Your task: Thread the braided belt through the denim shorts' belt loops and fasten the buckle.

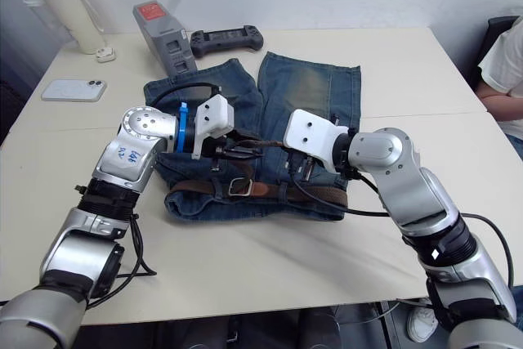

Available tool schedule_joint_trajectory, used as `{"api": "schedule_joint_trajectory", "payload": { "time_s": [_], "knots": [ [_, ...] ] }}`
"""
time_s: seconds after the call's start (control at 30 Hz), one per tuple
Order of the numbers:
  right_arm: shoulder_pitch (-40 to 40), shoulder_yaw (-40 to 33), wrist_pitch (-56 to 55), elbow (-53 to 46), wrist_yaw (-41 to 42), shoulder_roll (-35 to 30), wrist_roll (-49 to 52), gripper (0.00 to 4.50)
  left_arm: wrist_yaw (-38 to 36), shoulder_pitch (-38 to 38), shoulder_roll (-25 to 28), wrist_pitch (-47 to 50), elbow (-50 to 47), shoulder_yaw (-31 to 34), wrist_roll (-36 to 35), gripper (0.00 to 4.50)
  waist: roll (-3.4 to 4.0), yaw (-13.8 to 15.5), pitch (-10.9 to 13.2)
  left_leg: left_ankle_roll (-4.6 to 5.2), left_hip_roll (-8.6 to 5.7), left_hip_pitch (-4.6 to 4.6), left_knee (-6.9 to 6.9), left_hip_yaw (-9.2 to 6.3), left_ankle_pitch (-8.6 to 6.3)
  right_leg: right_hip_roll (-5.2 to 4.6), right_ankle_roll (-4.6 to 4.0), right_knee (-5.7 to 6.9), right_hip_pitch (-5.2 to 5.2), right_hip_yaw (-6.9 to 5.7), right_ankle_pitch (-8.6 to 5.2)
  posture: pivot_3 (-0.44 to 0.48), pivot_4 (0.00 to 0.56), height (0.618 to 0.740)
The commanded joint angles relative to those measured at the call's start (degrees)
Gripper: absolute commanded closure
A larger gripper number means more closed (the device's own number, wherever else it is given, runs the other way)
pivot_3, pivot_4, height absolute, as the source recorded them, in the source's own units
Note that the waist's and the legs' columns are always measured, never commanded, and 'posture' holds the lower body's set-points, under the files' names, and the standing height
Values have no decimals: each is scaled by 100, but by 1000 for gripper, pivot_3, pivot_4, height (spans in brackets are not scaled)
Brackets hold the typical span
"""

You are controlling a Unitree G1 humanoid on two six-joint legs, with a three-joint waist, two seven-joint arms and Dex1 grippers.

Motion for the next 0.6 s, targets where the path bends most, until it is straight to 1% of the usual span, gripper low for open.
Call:
{"api": "schedule_joint_trajectory", "payload": {
  "time_s": [0.03,0.07,0.1,0.27,0.5,0.6],
  "knots": [
    [-61,-43,183,-204,29,-100,-44,4500,230,-137,163,-302,48,-91,411,1060,0,-1,0,0,0,0,0,0,0,0,0,0,0,0,0,0,150,664],
    [-75,-34,249,-218,29,-116,-62,4500,231,-156,208,-243,71,-150,518,580,0,0,0,0,0,0,0,0,0,0,0,0,0,0,0,0,150,664],
    [-89,-23,338,-245,38,-126,-61,4500,218,-175,265,-177,78,-223,632,312,0,-1,0,0,0,0,0,0,0,0,0,0,0,0,0,0,150,664],
    [-129,51,568,-332,112,-161,-77,4500,223,-279,296,-88,90,-322,841,312,0,1,0,0,0,0,-1,0,0,0,0,1,-1,0,0,0,150,664],
    [-125,166,750,-474,197,-146,-62,4500,266,-534,74,-132,74,-392,925,312,0,7,0,0,0,-1,0,0,0,0,0,1,-1,0,0,0,150,664],
    [-127,170,803,-498,205,-135,-61,4500,237,-605,54,-127,73,-430,958,312,0,4,0,0,0,-3,2,0,0,0,0,0,-1,-1,0,0,150,664]
  ]
}}
